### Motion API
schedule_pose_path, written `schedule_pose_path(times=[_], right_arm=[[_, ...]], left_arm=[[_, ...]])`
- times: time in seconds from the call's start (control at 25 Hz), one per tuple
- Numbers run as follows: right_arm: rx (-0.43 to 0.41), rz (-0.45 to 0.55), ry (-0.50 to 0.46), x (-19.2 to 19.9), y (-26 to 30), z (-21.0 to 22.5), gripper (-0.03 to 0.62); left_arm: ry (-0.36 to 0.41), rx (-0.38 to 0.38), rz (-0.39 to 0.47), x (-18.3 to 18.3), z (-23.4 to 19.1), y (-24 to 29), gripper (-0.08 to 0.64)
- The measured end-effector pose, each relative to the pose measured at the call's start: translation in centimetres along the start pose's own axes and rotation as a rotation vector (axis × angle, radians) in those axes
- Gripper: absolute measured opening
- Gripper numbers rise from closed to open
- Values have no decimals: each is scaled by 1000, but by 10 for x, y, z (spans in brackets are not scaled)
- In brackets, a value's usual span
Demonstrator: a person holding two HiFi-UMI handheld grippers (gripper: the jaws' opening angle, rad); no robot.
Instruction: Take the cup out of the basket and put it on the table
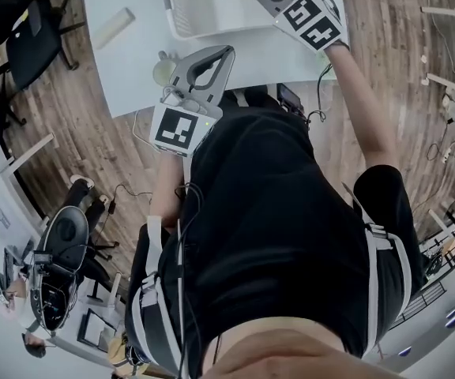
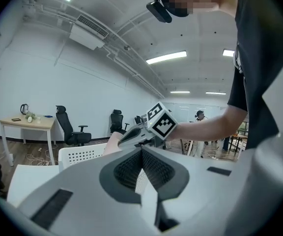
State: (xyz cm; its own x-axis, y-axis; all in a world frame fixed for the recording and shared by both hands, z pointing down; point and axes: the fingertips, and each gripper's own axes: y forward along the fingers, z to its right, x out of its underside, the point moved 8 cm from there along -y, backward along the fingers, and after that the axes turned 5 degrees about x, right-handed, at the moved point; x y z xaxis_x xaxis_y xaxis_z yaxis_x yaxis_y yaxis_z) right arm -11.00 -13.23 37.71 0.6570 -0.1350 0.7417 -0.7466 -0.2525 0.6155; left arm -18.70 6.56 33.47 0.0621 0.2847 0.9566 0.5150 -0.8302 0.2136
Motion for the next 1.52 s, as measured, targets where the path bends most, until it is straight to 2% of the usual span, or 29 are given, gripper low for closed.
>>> schedule_pose_path(times=[0.36, 0.56, 0.72, 1.0, 1.32, 1.52], right_arm=[[73, 222, 85, -22, -73, -9, 35], [88, 385, 139, -28, -100, -18, 34], [108, 490, 222, -21, -121, -26, 34], [117, 587, 334, 7, -148, -38, 34], [106, 614, 366, 30, -157, -43, 32], [76, 625, 368, 40, -164, -33, 32]], left_arm=[[45, 1, 0, -13, 1, 13, 20], [44, -1, -4, -14, 0, 20, 20], [47, -3, 24, -18, 3, 26, 20], [51, -33, 61, -22, 8, 32, 20], [56, -31, 68, -20, 25, 42, 20], [47, -58, 61, -20, 38, 51, 20]])
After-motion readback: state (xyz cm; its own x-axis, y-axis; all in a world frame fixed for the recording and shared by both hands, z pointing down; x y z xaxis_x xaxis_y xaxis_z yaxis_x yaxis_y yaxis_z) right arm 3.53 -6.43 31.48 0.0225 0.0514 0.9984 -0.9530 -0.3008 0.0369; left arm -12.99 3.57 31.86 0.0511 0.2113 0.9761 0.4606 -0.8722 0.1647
